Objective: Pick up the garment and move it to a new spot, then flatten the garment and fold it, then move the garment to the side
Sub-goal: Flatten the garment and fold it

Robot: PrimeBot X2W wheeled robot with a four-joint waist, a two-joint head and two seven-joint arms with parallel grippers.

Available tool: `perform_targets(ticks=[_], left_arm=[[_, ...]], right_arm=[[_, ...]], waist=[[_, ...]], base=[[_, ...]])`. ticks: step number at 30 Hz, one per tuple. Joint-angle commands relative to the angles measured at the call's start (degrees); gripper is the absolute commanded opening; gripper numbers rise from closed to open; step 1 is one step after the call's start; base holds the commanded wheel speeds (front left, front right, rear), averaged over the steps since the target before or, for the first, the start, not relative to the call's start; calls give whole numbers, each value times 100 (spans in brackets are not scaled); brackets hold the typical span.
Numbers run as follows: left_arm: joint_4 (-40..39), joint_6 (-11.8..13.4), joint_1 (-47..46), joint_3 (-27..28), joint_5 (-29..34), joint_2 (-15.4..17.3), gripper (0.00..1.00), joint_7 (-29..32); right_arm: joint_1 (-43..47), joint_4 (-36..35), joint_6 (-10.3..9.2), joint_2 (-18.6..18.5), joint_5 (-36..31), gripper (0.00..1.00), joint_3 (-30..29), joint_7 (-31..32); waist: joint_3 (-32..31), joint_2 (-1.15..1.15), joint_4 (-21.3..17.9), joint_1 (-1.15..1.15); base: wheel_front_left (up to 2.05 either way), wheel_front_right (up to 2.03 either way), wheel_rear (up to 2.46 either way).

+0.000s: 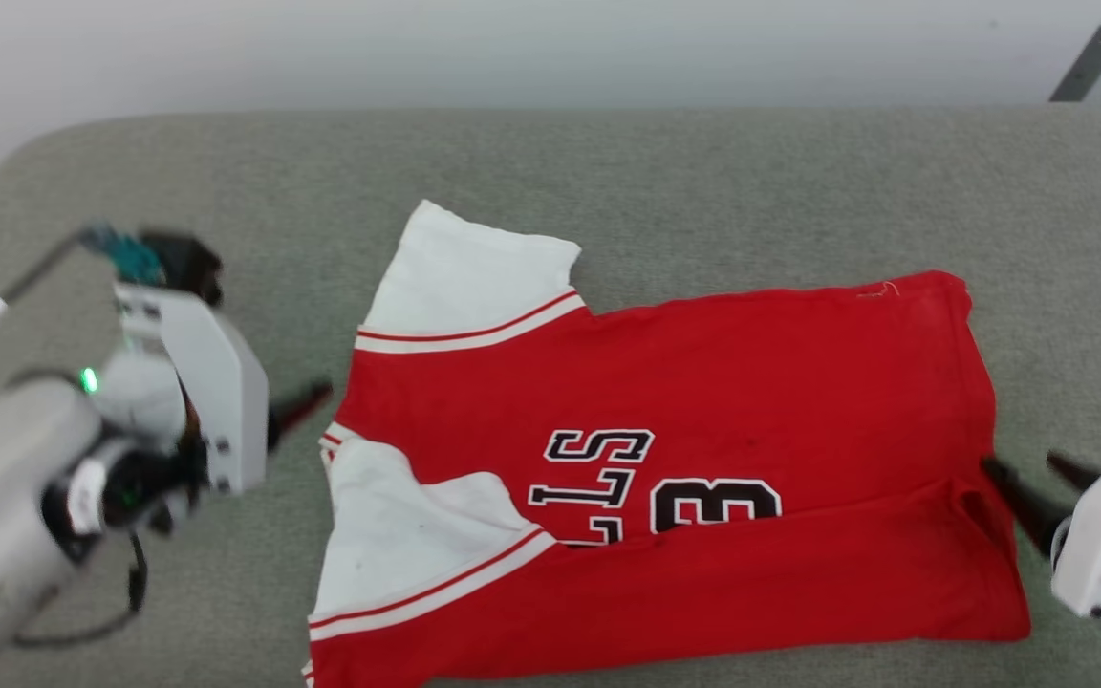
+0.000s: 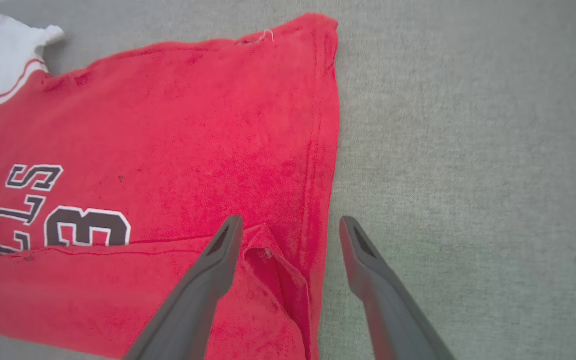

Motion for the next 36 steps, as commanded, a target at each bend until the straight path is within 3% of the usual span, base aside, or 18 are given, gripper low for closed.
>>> perform_targets(ticks=[1,10,18,29,35,36], left_arm=[[92,-83,-137,57,119,-54,100,-113],[968,-617,-926,264,786,-522,100,-880],[1769,-954,-1455,356,915,-729,100,-903],[2695,-1288,-2014,253,956,-883,100,-316],[3144,-1171,-2123,51,909,-1011,100,430],[3227,-1137,-2089,14,874,-1040,96,562]], right_arm=[[-89,-89,-6,3,-84,100,12,-160],[-655,-700,-5,211,-298,100,237,-1874],[-890,-1143,-5,284,-619,100,457,-3140],[-756,-1336,-5,487,-671,100,452,-3620],[-808,-1285,-5,509,-629,100,488,-3611],[-828,-1276,-5,503,-636,100,491,-3600]], waist=[[78,0,-101,0],[489,0,-495,0],[1103,0,-912,0],[1742,0,-1247,0],[1890,0,-1284,0],[1901,0,-1283,0]], base=[[0,0,0],[0,0,0],[0,0,0],[0,0,0],[0,0,0],[0,0,0]])
